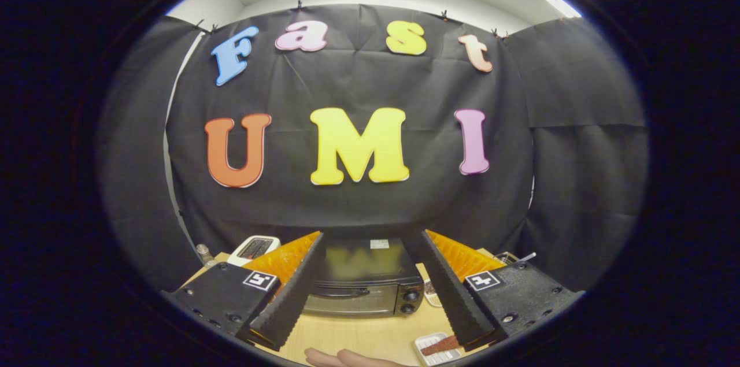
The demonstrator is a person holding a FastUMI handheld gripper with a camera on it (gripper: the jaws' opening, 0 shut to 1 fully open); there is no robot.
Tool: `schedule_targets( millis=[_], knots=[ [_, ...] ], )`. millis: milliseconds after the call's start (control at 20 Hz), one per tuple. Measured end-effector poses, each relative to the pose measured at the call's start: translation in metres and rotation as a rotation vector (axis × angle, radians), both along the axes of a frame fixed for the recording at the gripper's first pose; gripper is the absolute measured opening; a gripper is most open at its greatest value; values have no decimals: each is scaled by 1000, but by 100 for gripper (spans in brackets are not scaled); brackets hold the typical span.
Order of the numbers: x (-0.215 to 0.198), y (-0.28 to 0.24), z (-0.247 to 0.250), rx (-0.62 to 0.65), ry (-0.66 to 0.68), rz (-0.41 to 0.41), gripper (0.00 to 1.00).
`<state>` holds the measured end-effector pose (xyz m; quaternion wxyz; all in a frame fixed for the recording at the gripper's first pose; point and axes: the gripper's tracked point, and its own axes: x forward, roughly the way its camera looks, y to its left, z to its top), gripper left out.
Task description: Open the toaster oven, put the food inside, and close the toaster oven door.
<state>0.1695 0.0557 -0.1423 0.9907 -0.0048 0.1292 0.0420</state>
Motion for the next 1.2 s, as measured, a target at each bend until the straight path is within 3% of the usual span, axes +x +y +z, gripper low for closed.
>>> schedule_targets(
  millis=[300, 500, 700, 950, 1200],
  knots=[
    [55, 39, -105, -4, 230, 49, 100],
    [74, 57, -140, -82, 282, 92, 100],
    [80, 57, -163, -121, 328, 85, 100],
    [78, 58, -170, -49, 343, 81, 100],
    [55, 55, -171, -64, 325, 74, 100]
  ],
)
